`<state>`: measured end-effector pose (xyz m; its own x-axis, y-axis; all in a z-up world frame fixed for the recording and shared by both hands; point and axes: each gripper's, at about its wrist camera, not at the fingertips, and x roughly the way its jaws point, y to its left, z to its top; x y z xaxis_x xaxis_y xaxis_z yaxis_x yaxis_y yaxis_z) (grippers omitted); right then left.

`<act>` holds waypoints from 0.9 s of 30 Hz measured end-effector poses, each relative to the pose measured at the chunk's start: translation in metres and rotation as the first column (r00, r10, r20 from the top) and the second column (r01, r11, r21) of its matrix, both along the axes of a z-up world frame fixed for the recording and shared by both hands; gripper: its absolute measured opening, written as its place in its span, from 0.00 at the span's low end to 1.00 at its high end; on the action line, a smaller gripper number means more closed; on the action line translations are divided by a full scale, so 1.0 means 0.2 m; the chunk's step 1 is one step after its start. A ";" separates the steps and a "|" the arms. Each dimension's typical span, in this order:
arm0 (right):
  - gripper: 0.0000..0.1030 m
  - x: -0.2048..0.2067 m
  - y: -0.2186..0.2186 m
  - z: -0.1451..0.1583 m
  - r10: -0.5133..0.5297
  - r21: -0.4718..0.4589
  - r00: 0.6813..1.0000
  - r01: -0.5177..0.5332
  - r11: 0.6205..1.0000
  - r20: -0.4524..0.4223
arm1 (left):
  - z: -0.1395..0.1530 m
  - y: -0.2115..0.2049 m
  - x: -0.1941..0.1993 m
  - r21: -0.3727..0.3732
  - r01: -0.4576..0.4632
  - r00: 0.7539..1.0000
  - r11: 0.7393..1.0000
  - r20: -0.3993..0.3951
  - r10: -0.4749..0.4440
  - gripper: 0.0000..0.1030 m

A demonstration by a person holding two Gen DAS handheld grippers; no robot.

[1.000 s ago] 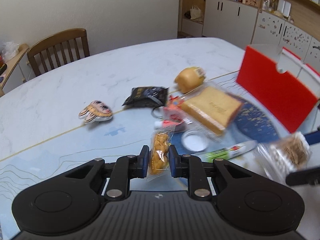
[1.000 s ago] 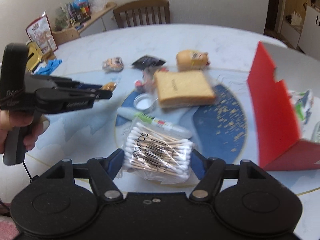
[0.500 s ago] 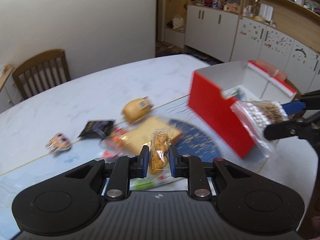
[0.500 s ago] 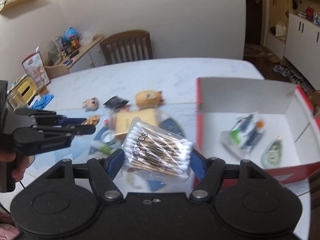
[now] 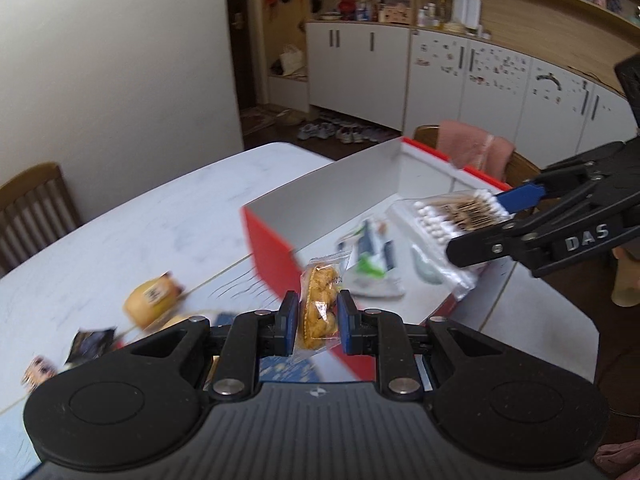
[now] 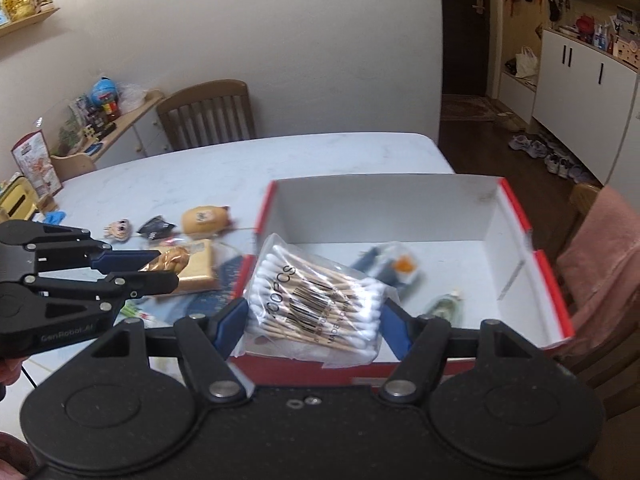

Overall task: Organize objects
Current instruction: 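Carry the snack packet and cotton swab bag into the shoebox and release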

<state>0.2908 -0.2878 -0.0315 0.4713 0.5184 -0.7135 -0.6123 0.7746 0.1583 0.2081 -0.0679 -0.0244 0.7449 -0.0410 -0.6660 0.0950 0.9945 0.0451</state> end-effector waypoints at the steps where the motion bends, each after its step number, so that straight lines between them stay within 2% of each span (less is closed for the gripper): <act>1: 0.68 0.02 -0.02 0.00 -0.004 -0.002 1.000 0.004 1.000 -0.001 | 0.00 -0.03 0.02 0.005 0.008 1.000 1.000 -0.001 -0.008 0.19; 14: 0.68 0.28 -0.20 -0.04 -0.024 -0.044 0.999 0.025 0.999 0.029 | -0.04 -0.31 0.34 0.015 0.069 0.996 0.998 -0.061 -0.068 0.19; 22: 0.68 0.41 -0.21 -0.17 -0.031 -0.101 1.000 0.030 0.994 0.000 | -0.06 -0.37 0.54 0.054 0.044 0.997 0.998 -0.069 -0.040 0.19; 27: 0.68 0.46 -0.19 -0.24 -0.005 -0.121 0.999 -0.001 0.993 -0.050 | -0.14 -0.36 0.67 0.087 0.000 0.993 0.996 -0.115 0.010 0.19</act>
<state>0.3830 -0.3253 -0.0798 0.4345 0.4258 -0.7937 -0.6043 0.7912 0.0937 0.3424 -0.1402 -0.0518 0.6630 0.0244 -0.7483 0.0997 0.9877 0.1206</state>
